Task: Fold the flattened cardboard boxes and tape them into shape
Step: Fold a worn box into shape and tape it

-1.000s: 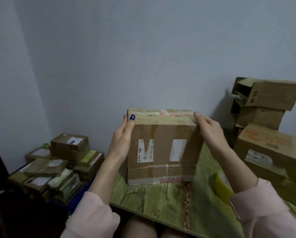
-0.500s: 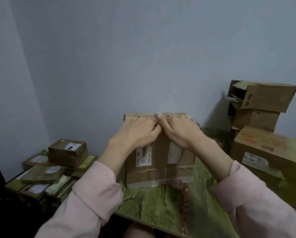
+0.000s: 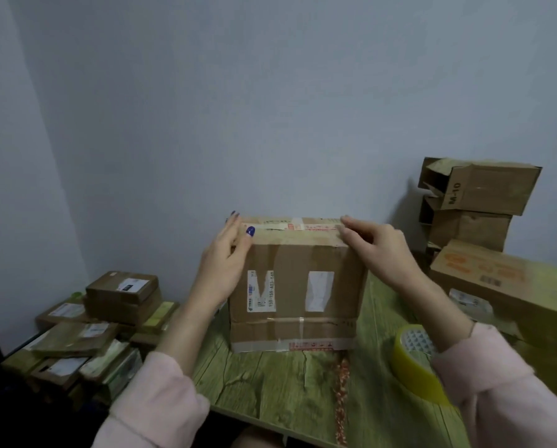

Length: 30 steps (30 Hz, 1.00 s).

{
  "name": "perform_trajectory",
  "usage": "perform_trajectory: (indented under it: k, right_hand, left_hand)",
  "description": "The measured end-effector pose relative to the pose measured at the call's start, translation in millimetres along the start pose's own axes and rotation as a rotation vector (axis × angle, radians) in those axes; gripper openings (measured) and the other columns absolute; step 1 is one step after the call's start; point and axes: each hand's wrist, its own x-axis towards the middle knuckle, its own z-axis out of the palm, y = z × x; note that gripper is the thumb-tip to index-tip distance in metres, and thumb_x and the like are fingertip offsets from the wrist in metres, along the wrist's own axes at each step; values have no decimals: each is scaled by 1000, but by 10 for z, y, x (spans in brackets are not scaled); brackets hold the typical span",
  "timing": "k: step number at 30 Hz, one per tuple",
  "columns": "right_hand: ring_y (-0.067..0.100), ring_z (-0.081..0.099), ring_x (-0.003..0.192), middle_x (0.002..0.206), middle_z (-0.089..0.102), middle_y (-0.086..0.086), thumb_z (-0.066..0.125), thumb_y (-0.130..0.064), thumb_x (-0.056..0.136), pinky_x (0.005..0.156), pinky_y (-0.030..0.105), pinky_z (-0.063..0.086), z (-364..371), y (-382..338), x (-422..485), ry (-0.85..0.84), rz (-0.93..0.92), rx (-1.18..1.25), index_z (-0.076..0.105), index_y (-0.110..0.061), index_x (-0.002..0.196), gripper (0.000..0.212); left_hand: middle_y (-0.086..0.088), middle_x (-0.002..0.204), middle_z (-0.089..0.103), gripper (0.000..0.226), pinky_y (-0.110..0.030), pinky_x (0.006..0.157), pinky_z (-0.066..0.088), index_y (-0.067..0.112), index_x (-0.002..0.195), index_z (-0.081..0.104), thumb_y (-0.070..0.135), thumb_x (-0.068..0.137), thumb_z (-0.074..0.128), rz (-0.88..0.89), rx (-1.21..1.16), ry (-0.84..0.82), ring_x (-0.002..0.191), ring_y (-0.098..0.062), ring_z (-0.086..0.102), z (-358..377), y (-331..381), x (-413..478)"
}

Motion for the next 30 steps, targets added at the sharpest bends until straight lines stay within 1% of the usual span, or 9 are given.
perform_trajectory:
  k: [3,7,10,12,16,20,23,26,30]
  right_hand:
    - [13,50,124,132,58,1,55,-31,95,103,26,41,142,3,-56,140,92,154,56,-12,131,41]
    - [18,48,127,135,55,3,50,-31,97,107,36,40,229,13,-29,194,128,98,52,-12,134,42]
    - [19,49,126,137,55,3,47,-30,97,106,33,40,249,21,-25,206,145,78,51,-13,135,42]
    - [16,54,116,136,55,3,45,-30,98,98,27,43,252,11,-22,219,157,67,50,-14,136,42]
    - [17,61,97,130,60,4,43,-30,98,84,32,48,278,-7,-28,235,190,75,48,-15,138,44]
    - [10,54,66,92,65,3,40,-28,99,67,27,42,299,-13,-52,246,208,31,46,-14,139,44]
    - [17,59,74,98,69,6,42,-26,97,71,27,43,276,-25,-35,248,156,-27,55,-11,132,40]
    - [28,61,79,97,70,14,40,-23,96,73,39,50,267,-26,-3,219,98,-83,66,-7,112,34]
    - [32,60,81,93,67,18,37,-25,99,74,44,47,239,10,-16,154,99,-66,61,1,110,37]
  left_hand:
    - [3,150,35,57,-40,111,33,22,149,20,36,98,42,-92,-129,119,135,-17,36,108,17,-64]
    - [2,149,37,53,-36,112,31,21,147,30,34,98,45,-104,-180,198,135,-16,36,144,24,-56]
    - [0,145,43,51,-41,107,38,23,145,35,36,97,46,-130,-185,228,130,-19,43,181,6,-63]
    - [-3,140,49,50,-42,104,41,25,144,38,38,96,46,-156,-189,255,124,-21,49,218,4,-59]
    - [-4,138,52,50,-44,103,42,26,142,40,41,95,46,-192,-174,283,124,-23,50,266,-23,-34]
    - [-6,130,59,49,-44,100,43,19,134,51,46,94,42,-239,-122,276,118,-25,54,287,-53,-38]
    - [-7,121,63,49,-45,99,43,17,128,56,48,94,39,-244,-87,249,113,-26,55,250,-60,-45]
    - [-7,116,64,52,-44,98,42,15,126,55,50,95,32,-221,37,217,112,-30,53,217,-40,-36]
    - [-8,107,65,44,-30,80,38,11,113,60,41,99,31,-172,153,183,99,-26,55,164,33,-43]
